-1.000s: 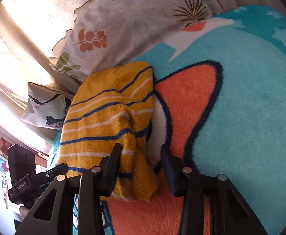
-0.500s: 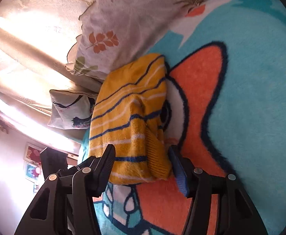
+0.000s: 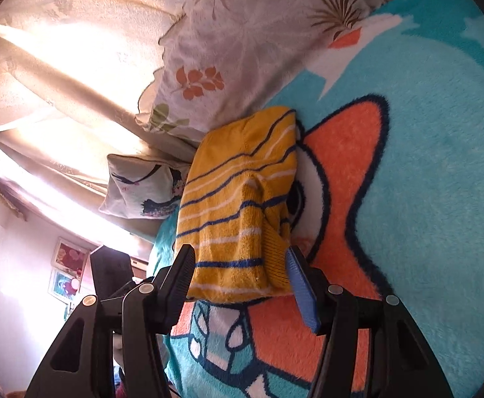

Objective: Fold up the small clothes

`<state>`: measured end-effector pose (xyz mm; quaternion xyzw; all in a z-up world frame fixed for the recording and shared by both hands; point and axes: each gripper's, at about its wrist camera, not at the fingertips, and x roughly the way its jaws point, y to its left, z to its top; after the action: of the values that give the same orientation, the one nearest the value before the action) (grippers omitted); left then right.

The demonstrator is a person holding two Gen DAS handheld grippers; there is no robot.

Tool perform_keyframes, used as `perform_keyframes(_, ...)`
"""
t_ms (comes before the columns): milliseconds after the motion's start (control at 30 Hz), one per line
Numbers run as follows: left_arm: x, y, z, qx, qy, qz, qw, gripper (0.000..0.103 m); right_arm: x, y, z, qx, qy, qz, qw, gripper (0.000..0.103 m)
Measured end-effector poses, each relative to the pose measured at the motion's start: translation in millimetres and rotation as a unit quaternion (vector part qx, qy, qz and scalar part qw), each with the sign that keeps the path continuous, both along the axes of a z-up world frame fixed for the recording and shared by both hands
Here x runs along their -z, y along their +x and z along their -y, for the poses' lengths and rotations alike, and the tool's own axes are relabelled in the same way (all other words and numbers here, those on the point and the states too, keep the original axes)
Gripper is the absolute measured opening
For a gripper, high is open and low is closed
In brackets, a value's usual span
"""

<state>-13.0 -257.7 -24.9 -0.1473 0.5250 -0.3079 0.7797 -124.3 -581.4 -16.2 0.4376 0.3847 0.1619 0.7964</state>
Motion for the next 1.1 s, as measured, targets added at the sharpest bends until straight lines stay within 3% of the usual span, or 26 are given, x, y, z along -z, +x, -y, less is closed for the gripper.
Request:
perform_keyframes(100,-1.6,0.4,2.7,0.001,0.01,0.007,0.9999,0.077,17.4,22.0,-16.5,-0.024,0.014,-0.013,1.0,0.063)
perform_keyframes(233,0.8,3.0,5.8,0.001,0.013,0.006,0.9999,0.079,31.5,34.4,-16.2,-0.046,0.106,0.001,0.993,0.073)
perform_keyframes(367,1.7,1.3,7.8,0.001,0.02,0.011,0.9997,0.079,52.2,30.5,-1.2,-0.044,0.243,0.03,0.968,0.073)
perform_keyframes(400,2.0,0.5,9.3,0.002,0.024,0.014,0.9996,0.08,50.8,28.6,0.1,-0.049,0.259,0.045,0.964,0.073)
perform_keyframes(467,3.6,-0.7,11.8,0.004,0.03,0.016,0.9994,0.08,48.0,27.5,-2.9,-0.059,0.252,0.054,0.965,0.074)
perform_keyframes(533,5.2,-1.0,12.4,0.004,0.03,0.014,0.9994,0.081,51.8,32.3,-8.9,-0.062,0.22,0.025,0.973,0.063)
perform_keyframes(700,6.4,0.3,10.9,0.007,0.027,0.008,0.9996,0.081,51.1,25.0,-0.2,-0.046,0.222,0.016,0.974,0.064)
perform_keyframes(767,6.4,0.8,10.9,0.01,0.027,0.009,0.9996,0.081,44.6,13.0,11.6,-0.023,0.197,0.018,0.98,0.068)
perform_keyframes(967,6.0,2.3,12.0,0.012,0.028,0.009,0.9995,0.081,2.7,-10.6,39.6,0.069,0.11,0.038,0.991,0.07)
perform_keyframes(1000,5.6,2.1,12.5,0.012,0.029,0.01,0.9994,0.081,-5.1,-8.5,37.0,0.067,0.098,0.042,0.992,0.07)
perform_keyframes(1100,4.2,0.9,15.0,0.012,0.039,0.016,0.999,0.082,-32.3,8.9,9.5,0.022,0.065,0.07,0.995,0.056)
